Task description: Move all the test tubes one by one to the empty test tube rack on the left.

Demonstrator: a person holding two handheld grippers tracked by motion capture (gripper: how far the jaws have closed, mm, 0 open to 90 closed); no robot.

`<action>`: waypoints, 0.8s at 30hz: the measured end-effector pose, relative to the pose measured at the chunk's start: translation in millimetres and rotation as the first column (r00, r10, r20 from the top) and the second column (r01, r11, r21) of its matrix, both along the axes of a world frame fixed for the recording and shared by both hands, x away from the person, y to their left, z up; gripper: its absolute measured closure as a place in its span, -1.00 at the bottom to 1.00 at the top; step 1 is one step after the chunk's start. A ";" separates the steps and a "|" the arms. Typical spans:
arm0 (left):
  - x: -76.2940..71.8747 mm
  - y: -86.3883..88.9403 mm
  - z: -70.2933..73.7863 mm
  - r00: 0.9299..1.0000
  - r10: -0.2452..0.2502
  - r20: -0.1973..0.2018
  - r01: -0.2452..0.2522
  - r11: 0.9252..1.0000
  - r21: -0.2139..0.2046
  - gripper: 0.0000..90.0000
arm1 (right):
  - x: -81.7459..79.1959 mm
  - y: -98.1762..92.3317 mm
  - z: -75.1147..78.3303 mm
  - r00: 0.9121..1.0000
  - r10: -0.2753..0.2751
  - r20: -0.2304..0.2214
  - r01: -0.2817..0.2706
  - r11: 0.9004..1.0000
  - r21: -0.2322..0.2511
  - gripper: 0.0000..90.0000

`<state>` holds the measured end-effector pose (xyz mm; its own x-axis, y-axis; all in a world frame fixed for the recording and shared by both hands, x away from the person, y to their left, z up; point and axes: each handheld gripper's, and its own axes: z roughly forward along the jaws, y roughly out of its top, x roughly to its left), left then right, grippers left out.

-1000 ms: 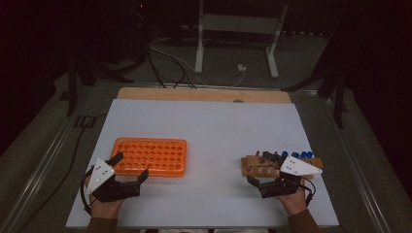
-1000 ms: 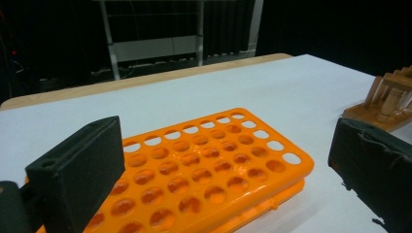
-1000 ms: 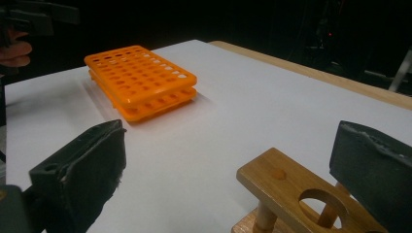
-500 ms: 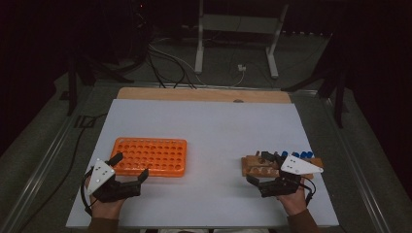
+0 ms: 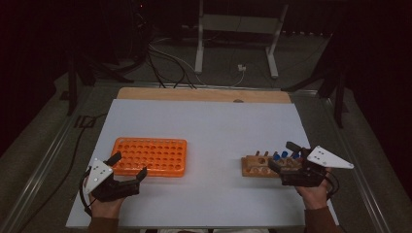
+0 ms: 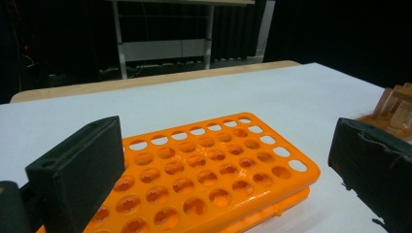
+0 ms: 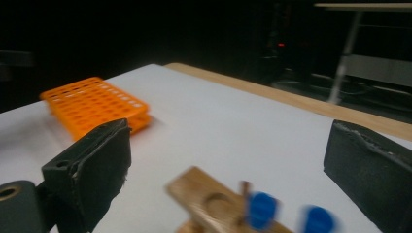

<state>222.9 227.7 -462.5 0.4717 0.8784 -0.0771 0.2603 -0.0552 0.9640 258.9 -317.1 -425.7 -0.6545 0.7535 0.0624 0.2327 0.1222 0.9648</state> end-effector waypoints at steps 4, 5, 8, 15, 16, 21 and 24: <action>-0.1 0.9 -0.1 1.000 0.005 -0.002 -0.005 1.000 -0.007 -0.98 | 2.9 -20.0 1.9 0.998 -0.068 -0.006 0.068 0.998 0.006 -0.92; -0.1 0.7 -0.2 1.000 0.006 -0.003 -0.006 1.000 -0.008 -0.98 | 3.2 -25.0 2.7 0.996 -0.087 -0.006 0.087 0.996 0.005 -0.92; 0.1 0.1 -0.5 1.000 0.001 -0.006 -0.001 1.000 -0.006 -0.98 | 3.4 -39.1 3.9 0.991 -0.135 0.000 0.135 0.991 0.000 -0.89; 0.5 -1.3 -1.2 1.000 0.003 -0.010 -0.003 1.000 0.000 -0.98 | 0.8 -66.5 -0.5 0.974 -0.225 -0.025 0.226 0.974 0.000 -0.80; 0.4 -1.3 -1.2 1.000 0.004 -0.010 -0.004 1.000 -0.001 -0.98 | 0.5 -69.9 -1.8 0.971 -0.238 -0.027 0.238 0.971 0.000 -0.74; 0.5 -1.0 -1.5 1.000 0.007 -0.012 -0.007 1.000 -0.006 -0.98 | -3.3 -84.1 -6.8 0.958 -0.286 -0.037 0.286 0.958 -0.003 -0.55; 0.5 -1.2 -1.6 1.000 0.007 -0.012 -0.007 1.000 -0.006 -0.98 | -6.5 -89.3 -9.4 0.955 -0.295 -0.038 0.294 0.956 -0.016 -0.37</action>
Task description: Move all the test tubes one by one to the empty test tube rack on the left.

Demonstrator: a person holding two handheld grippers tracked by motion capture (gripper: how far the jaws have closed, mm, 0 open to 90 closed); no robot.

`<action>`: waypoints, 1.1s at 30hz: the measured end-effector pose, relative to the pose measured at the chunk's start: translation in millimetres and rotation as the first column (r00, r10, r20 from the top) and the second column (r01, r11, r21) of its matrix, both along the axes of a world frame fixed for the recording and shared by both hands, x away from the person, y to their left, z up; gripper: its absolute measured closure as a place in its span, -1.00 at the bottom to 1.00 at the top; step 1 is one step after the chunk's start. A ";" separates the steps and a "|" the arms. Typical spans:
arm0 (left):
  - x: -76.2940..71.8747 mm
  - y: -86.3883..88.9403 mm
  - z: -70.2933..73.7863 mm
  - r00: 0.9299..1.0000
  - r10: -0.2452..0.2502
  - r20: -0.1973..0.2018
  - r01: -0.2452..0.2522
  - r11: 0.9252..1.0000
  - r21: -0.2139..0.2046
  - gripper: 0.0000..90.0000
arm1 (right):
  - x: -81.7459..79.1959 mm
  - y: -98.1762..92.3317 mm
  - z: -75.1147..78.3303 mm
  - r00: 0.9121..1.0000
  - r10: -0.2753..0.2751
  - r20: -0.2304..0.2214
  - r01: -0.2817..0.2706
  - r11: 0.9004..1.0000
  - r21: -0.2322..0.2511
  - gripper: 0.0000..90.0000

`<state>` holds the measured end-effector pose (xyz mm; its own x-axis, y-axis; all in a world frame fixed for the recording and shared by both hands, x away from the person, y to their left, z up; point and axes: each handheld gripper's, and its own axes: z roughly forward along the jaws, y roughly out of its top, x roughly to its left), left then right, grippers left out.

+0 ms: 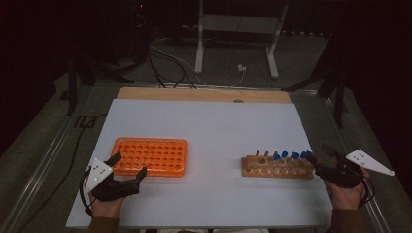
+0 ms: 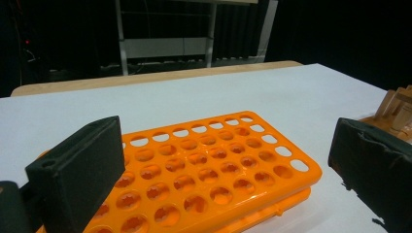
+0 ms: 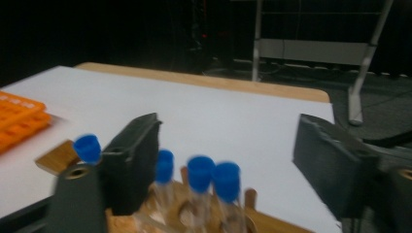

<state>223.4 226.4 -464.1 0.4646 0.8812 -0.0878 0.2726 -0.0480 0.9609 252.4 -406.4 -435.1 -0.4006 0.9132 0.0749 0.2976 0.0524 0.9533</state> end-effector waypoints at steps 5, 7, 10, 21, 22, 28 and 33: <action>0.1 -0.1 -0.1 1.000 0.001 -0.001 -0.001 1.000 0.000 -0.98 | -4.9 -3.3 -7.1 1.000 -0.016 -0.006 0.016 0.999 -0.037 -0.05; 0.0 -0.2 -0.1 1.000 0.001 -0.001 -0.001 1.000 0.001 -0.98 | -5.0 -3.3 -10.2 1.000 0.001 -0.019 -0.001 0.999 -0.044 0.05; -0.2 -0.1 0.1 1.000 0.002 0.000 -0.002 1.000 -0.001 -0.98 | -4.0 -2.4 -15.3 0.999 0.013 -0.035 -0.015 0.997 -0.069 0.20; 0.0 0.1 0.1 1.000 0.000 0.000 0.000 1.000 -0.003 -0.98 | 2.4 -1.5 -28.2 0.997 0.010 -0.081 -0.021 0.991 -0.135 0.56; 0.0 0.0 0.1 1.000 0.000 0.000 0.000 1.000 -0.004 -0.98 | 3.1 -0.9 -29.0 0.996 0.008 -0.085 -0.020 0.990 -0.141 0.56; 0.0 -0.1 0.0 1.000 -0.001 0.000 0.001 1.000 -0.003 -0.98 | 6.8 0.8 -32.5 0.995 0.002 -0.096 -0.017 0.987 -0.159 0.69; 0.1 -0.1 0.0 1.000 -0.002 -0.001 0.002 1.000 -0.002 -0.98 | 4.7 0.6 -29.3 0.997 -0.006 -0.081 -0.008 0.987 -0.161 0.70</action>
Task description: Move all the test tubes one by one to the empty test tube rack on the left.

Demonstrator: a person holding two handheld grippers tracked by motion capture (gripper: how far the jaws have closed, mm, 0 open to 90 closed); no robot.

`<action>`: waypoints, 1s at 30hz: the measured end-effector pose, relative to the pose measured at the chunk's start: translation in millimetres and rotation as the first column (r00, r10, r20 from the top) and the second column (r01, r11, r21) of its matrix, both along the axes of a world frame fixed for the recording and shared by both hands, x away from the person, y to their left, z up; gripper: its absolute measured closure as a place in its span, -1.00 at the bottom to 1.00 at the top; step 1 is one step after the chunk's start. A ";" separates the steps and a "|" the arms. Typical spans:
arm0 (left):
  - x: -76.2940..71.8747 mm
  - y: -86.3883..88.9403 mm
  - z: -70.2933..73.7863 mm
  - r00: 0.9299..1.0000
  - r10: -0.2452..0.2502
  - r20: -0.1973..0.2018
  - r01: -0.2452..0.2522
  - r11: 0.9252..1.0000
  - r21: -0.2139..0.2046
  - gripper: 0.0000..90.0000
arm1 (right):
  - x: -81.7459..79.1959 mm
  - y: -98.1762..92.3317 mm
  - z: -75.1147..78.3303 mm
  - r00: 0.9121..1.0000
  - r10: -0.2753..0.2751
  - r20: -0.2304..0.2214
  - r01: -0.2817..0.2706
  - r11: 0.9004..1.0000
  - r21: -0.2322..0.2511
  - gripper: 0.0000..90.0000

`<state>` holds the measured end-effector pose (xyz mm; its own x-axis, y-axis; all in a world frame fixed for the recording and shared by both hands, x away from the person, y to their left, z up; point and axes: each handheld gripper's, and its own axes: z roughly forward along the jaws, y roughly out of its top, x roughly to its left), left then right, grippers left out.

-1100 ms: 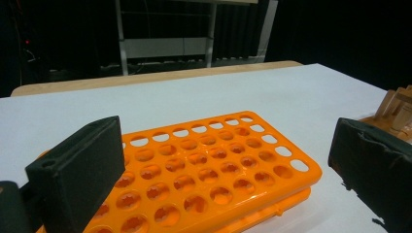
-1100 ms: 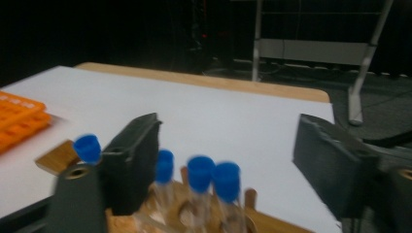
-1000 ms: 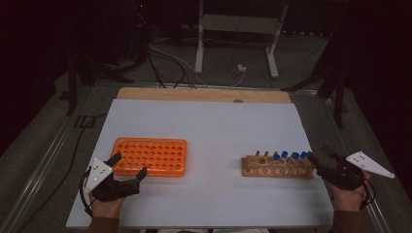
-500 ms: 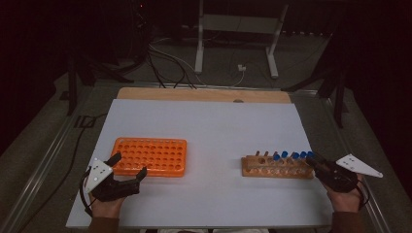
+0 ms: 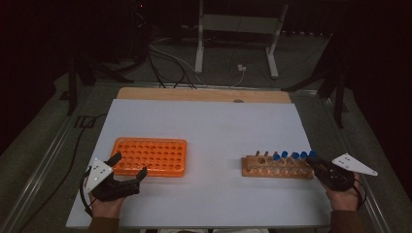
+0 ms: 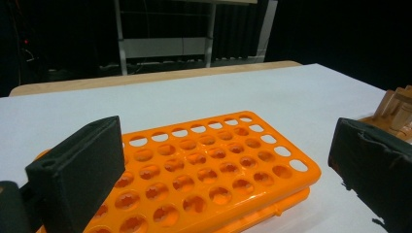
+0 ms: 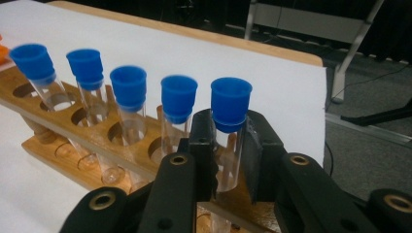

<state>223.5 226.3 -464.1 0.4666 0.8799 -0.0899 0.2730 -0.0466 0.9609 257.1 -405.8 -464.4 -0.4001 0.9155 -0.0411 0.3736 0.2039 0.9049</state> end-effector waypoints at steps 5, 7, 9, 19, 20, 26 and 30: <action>0.1 -0.4 -0.2 1.000 0.001 -0.001 -0.001 1.000 0.005 -0.98 | -2.6 -0.4 7.6 1.000 0.000 0.022 0.000 1.000 0.018 0.70; 0.3 -0.7 -0.4 1.000 0.000 -0.003 0.000 1.000 0.008 -0.98 | -3.3 -0.4 10.7 1.000 0.000 0.027 0.000 1.000 0.024 0.70; 0.6 -1.2 -0.6 1.000 0.000 -0.004 0.000 1.000 0.008 -0.98 | -3.9 -0.4 13.9 0.999 0.003 0.033 -0.004 1.000 0.030 0.70; 1.4 -2.2 -1.3 1.000 0.000 -0.012 0.001 1.000 0.019 -0.98 | -5.7 -0.7 34.6 0.996 0.011 0.084 -0.016 0.998 0.055 0.70; 1.5 -2.4 -1.4 1.000 -0.001 -0.012 0.001 1.000 0.021 -0.98 | -5.9 -0.5 37.2 0.996 0.013 0.090 -0.018 0.998 0.057 0.70; 3.4 -4.3 -1.7 1.000 0.008 -0.018 -0.007 0.999 0.039 -0.98 | -4.5 1.5 53.9 0.993 0.020 0.118 -0.028 0.998 0.064 0.70; 4.8 -3.4 -1.8 1.000 0.014 -0.028 -0.013 0.999 0.030 -0.98 | 1.0 2.7 60.4 0.991 0.019 0.134 -0.027 0.998 0.063 0.71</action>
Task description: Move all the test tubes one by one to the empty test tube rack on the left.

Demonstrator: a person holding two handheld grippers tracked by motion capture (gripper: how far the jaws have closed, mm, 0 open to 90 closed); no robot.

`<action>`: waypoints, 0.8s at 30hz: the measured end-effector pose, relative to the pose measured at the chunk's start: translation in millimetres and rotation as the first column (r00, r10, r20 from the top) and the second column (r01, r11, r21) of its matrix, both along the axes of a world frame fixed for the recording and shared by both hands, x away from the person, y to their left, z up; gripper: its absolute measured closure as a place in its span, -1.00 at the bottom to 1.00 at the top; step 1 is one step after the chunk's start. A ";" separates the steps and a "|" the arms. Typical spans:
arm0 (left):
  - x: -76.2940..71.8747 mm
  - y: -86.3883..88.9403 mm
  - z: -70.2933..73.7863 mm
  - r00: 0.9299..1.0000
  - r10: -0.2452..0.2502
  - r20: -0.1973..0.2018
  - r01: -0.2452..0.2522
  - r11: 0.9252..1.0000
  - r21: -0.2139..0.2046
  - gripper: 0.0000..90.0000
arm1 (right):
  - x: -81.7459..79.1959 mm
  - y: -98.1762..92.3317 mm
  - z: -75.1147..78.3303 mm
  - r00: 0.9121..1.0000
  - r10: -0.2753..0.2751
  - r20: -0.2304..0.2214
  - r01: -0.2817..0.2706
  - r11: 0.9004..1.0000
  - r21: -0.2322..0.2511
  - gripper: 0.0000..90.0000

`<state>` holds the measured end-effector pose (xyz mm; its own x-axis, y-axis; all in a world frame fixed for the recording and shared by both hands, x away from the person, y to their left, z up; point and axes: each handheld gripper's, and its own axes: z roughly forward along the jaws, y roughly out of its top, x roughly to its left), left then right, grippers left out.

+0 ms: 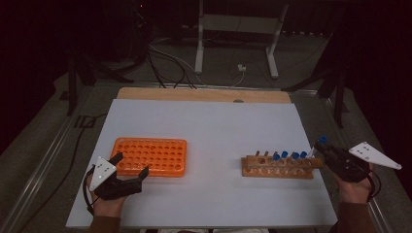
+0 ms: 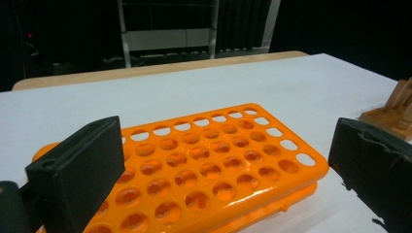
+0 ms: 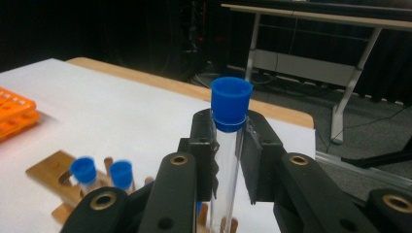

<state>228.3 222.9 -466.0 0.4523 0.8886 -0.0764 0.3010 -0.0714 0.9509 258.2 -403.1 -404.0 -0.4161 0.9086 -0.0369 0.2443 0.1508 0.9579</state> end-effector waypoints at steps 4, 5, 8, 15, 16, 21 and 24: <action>1.4 1.7 0.2 1.000 -0.006 -0.012 0.006 1.000 -0.015 -0.98 | 9.9 1.6 2.9 1.000 -0.006 0.002 0.006 1.000 0.021 0.71; 1.8 1.7 0.5 1.000 -0.007 -0.014 0.007 1.000 -0.013 -0.98 | 12.6 2.4 3.7 1.000 -0.005 0.003 0.004 0.999 0.033 0.70; 3.6 0.1 1.7 1.000 -0.007 -0.019 0.007 1.000 -0.007 -0.98 | 19.1 7.5 7.2 1.000 0.003 0.003 -0.003 0.998 0.062 0.70; 7.0 -10.2 9.6 0.999 -0.045 -0.004 0.045 0.998 0.052 -0.98 | 27.7 35.0 12.3 0.999 0.047 -0.003 -0.047 0.996 0.072 0.70; 7.6 -12.0 11.0 0.999 -0.047 -0.001 0.047 0.997 0.055 -0.98 | 28.5 39.9 12.8 0.998 0.057 -0.002 -0.057 0.996 0.071 0.70; 13.9 -18.1 15.7 0.998 -0.058 -0.009 0.058 0.997 0.046 -0.98 | 32.7 64.6 16.8 0.995 0.100 0.002 -0.100 0.993 0.070 0.70; 17.9 -21.7 16.9 0.998 -0.061 -0.015 0.062 0.997 0.037 -0.98 | 35.9 76.9 19.0 0.992 0.124 0.003 -0.124 0.990 0.074 0.71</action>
<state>246.2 201.1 -449.1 0.5054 0.8614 -0.0502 0.3085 -0.1261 0.9428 294.0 -326.2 -384.9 -0.5255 0.8503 0.0287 0.2294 0.1091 0.9672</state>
